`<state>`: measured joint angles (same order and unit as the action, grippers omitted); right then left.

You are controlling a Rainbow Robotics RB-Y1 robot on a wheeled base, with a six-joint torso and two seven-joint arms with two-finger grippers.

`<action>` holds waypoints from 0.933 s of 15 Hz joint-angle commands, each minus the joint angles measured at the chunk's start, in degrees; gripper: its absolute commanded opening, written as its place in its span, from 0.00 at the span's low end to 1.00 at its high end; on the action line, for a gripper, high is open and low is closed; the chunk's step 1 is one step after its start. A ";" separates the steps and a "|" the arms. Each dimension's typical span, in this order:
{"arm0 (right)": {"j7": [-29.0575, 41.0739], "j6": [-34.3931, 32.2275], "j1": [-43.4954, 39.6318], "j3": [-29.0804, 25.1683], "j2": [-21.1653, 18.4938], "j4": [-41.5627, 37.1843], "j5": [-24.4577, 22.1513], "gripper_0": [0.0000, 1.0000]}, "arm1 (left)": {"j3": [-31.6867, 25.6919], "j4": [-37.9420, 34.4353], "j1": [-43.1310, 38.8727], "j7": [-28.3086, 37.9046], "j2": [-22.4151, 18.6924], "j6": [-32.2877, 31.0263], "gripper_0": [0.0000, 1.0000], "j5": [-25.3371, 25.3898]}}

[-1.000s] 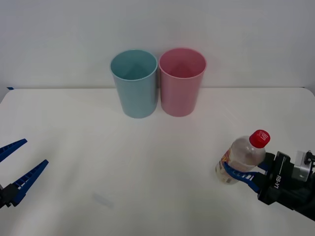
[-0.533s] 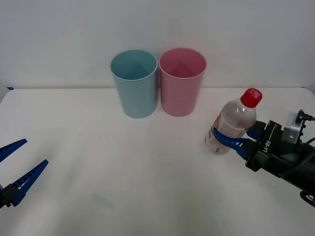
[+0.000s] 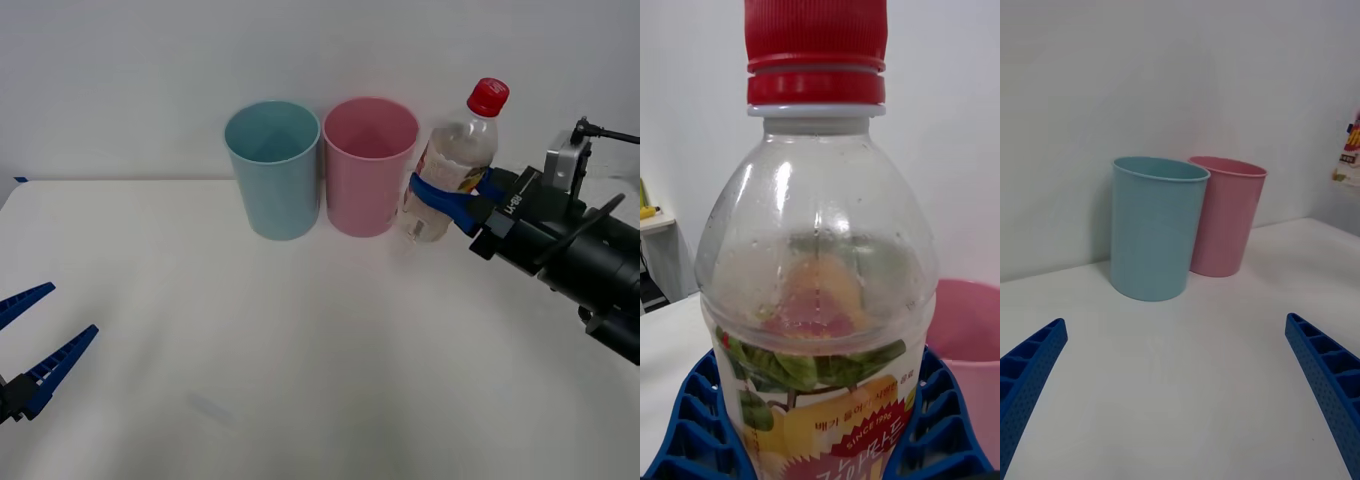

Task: Grasp the object on the table and drop it into the matching bin: aluminum can to the light blue bin, PET bottle to the pink bin.

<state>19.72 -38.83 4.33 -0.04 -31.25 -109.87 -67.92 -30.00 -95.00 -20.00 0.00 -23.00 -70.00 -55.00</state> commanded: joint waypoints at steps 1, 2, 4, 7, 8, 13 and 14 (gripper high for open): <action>4.71 0.07 6.04 0.31 -0.39 2.99 -2.84 0.00 | 0.00 0.00 0.00 0.00 0.00 0.00 1.00 0.00; 5.41 0.07 8.76 0.92 -0.65 5.01 -3.27 0.00 | 0.00 0.00 0.00 0.00 0.00 0.00 1.00 0.00; 5.77 0.07 13.51 2.07 -0.74 9.50 -3.80 0.00 | 0.00 0.00 0.00 0.00 0.00 0.00 1.00 0.00; 6.03 0.07 21.59 4.26 -0.56 18.11 -4.42 0.00 | 0.00 0.00 0.00 0.00 0.00 0.00 1.00 0.00; 6.03 0.07 24.14 4.53 -0.30 20.66 -5.65 0.00 | 0.00 0.00 0.00 0.00 0.00 0.00 1.00 0.00; 5.85 0.07 32.49 4.61 2.51 30.85 -9.60 0.00 | 0.00 0.00 0.00 0.00 0.00 0.00 1.00 0.00; 5.77 0.07 34.43 4.61 3.22 33.23 -10.57 0.00 | 0.00 0.00 0.00 0.00 0.00 0.00 1.00 0.00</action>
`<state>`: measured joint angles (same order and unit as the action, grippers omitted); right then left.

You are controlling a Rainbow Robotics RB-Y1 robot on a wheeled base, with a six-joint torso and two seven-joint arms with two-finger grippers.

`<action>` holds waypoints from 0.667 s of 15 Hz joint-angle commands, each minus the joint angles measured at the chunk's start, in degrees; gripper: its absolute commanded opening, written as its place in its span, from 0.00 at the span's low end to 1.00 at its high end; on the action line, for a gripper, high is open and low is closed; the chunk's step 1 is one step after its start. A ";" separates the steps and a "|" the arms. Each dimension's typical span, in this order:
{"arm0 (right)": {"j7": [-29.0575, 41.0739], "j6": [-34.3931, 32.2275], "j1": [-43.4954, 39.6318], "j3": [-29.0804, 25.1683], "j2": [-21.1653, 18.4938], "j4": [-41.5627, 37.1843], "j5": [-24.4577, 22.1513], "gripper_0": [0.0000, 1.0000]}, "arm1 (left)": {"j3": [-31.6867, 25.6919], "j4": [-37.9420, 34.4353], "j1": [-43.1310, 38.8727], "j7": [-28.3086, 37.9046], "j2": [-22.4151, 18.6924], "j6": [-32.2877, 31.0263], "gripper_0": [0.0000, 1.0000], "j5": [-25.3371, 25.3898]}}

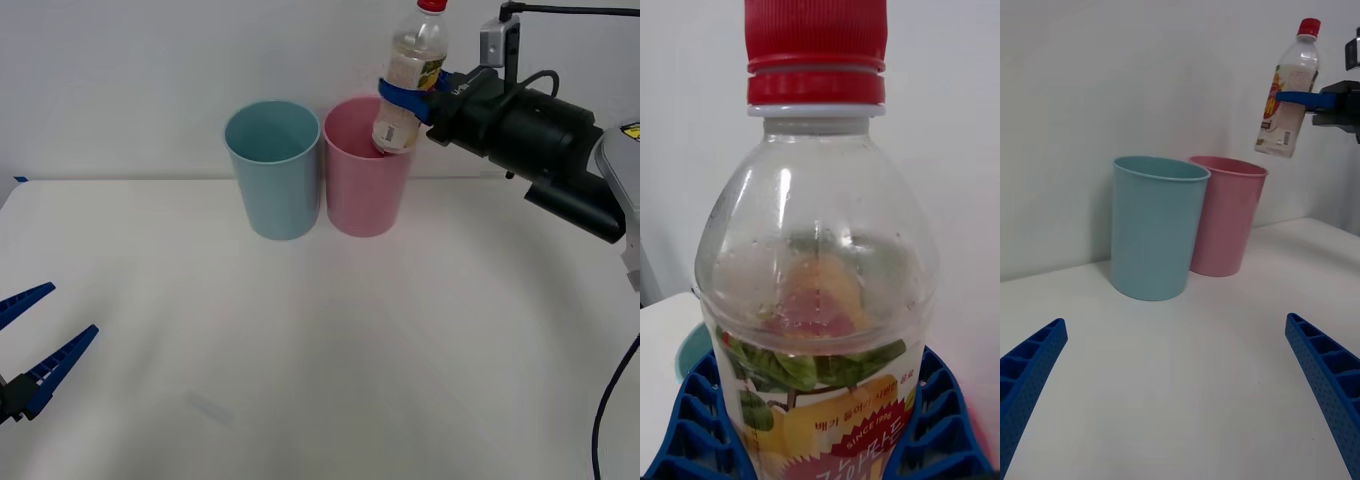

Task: Grasp the object on the table and drop it into the matching bin: aluminum can to the light blue bin, PET bottle to the pink bin.

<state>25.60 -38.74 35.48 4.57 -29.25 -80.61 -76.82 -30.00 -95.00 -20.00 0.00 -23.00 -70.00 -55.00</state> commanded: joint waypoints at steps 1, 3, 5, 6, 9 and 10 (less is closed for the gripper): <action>-0.37 -0.02 4.86 0.00 1.74 5.99 -2.10 0.00 | 0.00 0.00 0.00 0.00 0.00 0.00 1.00 0.00; -0.81 -0.02 8.28 0.00 2.79 11.09 -2.98 0.00 | 0.00 0.00 0.00 0.00 0.00 0.00 1.00 0.00; -1.25 0.34 11.36 0.00 4.03 15.49 -4.39 0.00 | 0.00 0.00 0.00 0.00 0.00 0.00 1.00 0.00; -1.34 0.78 12.59 0.00 4.64 17.16 -5.35 0.00 | 0.00 0.00 0.00 0.00 0.00 0.00 1.00 0.00; -1.69 1.57 15.84 0.00 5.78 21.64 -5.97 0.00 | 0.00 0.00 0.00 0.00 0.00 0.00 1.00 0.00; -1.87 1.57 16.37 0.00 5.78 22.34 -5.97 0.00 | 0.00 0.00 0.00 0.00 0.00 0.00 1.00 0.00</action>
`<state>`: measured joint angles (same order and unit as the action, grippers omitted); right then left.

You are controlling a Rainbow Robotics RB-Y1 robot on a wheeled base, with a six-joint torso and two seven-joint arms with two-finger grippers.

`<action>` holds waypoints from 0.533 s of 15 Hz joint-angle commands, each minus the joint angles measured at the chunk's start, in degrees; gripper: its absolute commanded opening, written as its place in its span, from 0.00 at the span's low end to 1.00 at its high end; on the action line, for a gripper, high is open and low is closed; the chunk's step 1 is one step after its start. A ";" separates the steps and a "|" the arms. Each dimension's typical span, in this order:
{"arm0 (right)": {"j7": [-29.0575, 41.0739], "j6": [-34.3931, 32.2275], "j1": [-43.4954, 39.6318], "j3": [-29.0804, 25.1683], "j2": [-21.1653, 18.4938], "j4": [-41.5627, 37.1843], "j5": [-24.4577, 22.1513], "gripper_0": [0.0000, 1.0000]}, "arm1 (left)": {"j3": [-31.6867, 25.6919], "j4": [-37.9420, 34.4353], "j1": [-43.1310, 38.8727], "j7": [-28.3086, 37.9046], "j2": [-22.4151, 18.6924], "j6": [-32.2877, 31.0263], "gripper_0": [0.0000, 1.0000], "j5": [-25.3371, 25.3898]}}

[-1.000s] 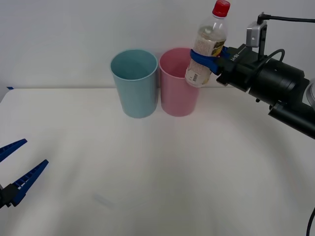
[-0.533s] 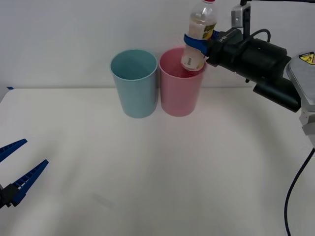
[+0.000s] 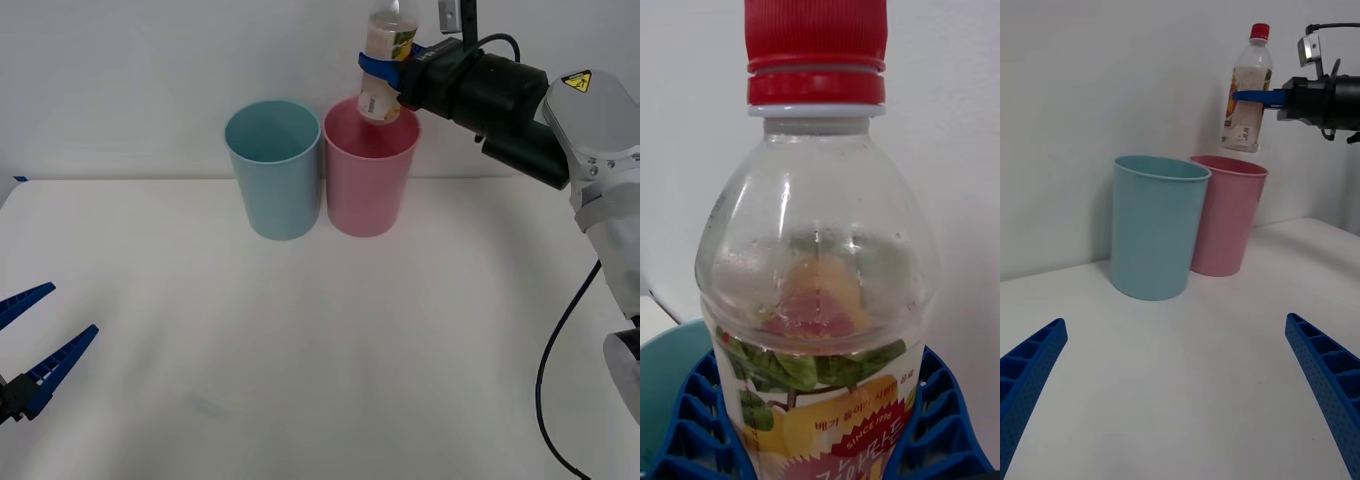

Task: Grasp the object on the table and drop it into the matching bin: aluminum can to the light blue bin, PET bottle to the pink bin.

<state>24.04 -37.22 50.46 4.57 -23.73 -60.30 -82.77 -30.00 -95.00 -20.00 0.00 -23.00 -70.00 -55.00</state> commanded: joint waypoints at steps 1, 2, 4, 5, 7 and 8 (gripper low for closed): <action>-0.48 0.31 1.48 0.00 0.44 2.20 -0.02 0.02 | 0.00 0.00 0.00 0.00 0.00 0.00 1.00 0.00; -0.66 0.31 1.48 0.00 0.44 2.29 -0.02 0.16 | 0.00 0.00 0.00 0.00 0.00 0.00 1.00 0.00; -1.01 0.31 1.48 0.00 0.35 2.29 -0.02 0.93 | 0.00 0.00 0.00 0.00 0.00 0.00 1.00 0.00; -1.01 0.31 1.48 0.00 0.35 2.29 -0.11 1.00 | 0.00 0.00 0.00 0.00 0.00 0.00 1.00 0.00; -1.36 0.05 1.39 0.00 0.35 2.29 -0.11 1.00 | 0.00 0.00 0.00 0.00 0.00 0.00 1.00 0.00; -1.54 -0.22 1.31 0.00 0.35 2.29 -0.11 1.00 | 0.00 0.00 0.00 0.00 0.00 0.00 1.00 0.00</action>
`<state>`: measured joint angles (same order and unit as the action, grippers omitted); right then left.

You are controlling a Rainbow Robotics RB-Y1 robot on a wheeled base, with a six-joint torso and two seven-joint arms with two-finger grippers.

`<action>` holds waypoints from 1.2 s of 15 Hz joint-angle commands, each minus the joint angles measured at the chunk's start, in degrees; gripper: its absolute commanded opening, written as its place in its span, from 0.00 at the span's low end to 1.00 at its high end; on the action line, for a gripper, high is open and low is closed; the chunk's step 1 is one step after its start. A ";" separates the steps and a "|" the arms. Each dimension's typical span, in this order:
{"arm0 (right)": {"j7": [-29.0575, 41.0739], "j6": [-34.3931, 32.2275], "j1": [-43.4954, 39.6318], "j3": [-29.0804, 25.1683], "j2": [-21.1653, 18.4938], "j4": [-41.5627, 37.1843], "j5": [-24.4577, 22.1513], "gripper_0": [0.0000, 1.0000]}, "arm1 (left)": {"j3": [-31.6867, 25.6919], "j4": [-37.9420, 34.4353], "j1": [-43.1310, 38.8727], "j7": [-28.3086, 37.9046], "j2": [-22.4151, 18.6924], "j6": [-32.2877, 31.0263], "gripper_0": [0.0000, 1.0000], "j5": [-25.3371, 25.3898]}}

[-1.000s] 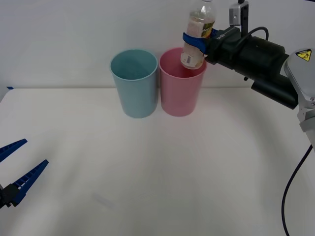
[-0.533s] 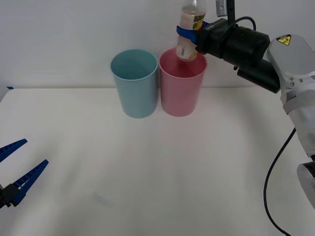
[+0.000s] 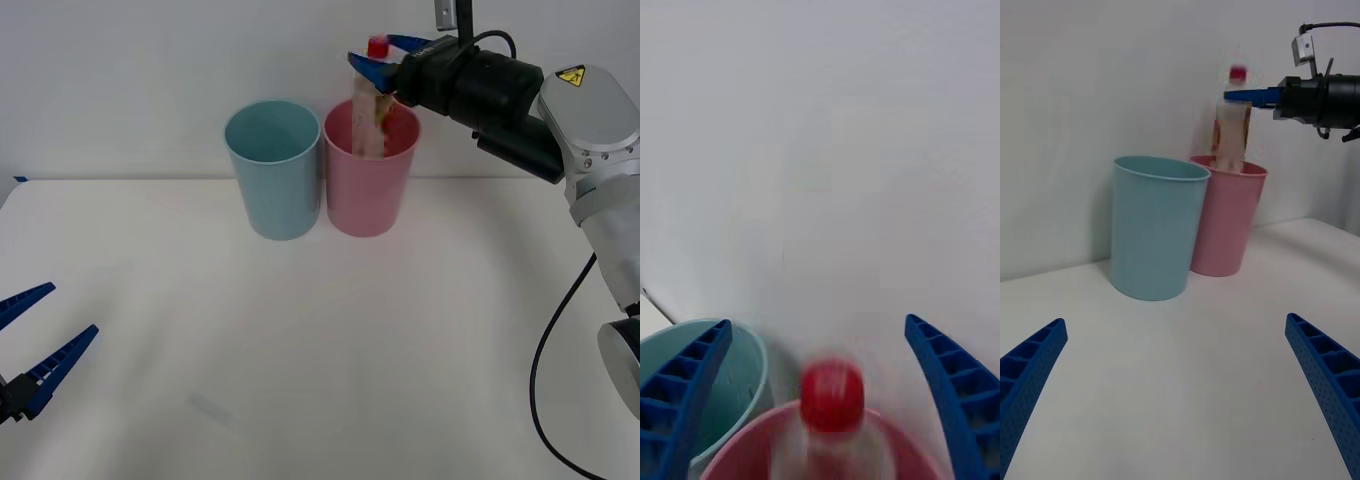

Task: Grasp the object on the table and drop it into the matching bin: aluminum can to the light blue bin, PET bottle to the pink bin.

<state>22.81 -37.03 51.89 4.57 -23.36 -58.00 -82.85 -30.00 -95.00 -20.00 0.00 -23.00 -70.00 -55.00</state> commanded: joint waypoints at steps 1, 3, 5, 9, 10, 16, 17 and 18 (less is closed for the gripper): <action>-0.49 -0.85 -0.21 0.00 -0.01 -0.09 0.05 1.00 | 0.00 0.00 0.00 0.00 0.00 0.00 1.00 0.00; -1.02 -1.29 -1.62 -0.27 -0.10 -1.59 0.93 1.00 | 0.00 0.00 0.00 0.00 0.00 0.00 1.00 0.00; -1.11 -1.29 -5.05 -0.79 -0.28 -6.42 0.93 1.00 | 0.00 0.00 0.00 0.00 0.00 0.00 1.00 0.00; -1.02 -2.17 -13.13 -1.32 -2.12 -16.79 2.25 1.00 | 0.00 0.00 0.00 0.00 0.00 0.00 1.00 0.00; -1.11 -3.66 -15.24 -2.29 -2.39 -18.81 2.69 1.00 | 0.00 0.00 0.00 0.00 0.00 0.00 1.00 0.00; -1.19 -12.36 -29.39 -9.94 -3.00 -32.00 4.19 1.00 | 0.00 0.00 0.00 0.00 0.00 0.00 1.00 0.00; -1.37 -12.36 -31.68 -10.20 -3.44 -34.02 4.80 1.00 | 0.00 0.00 0.00 0.00 0.00 0.00 1.00 0.00; -1.55 -12.36 -34.84 -10.73 -3.79 -36.57 5.77 1.00 | 0.00 0.00 0.00 0.00 0.00 0.00 1.00 0.00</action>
<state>21.40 -49.39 19.18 -5.80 -26.91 -92.85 -77.74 -30.00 -95.00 -20.00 0.00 -23.00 -70.00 -55.00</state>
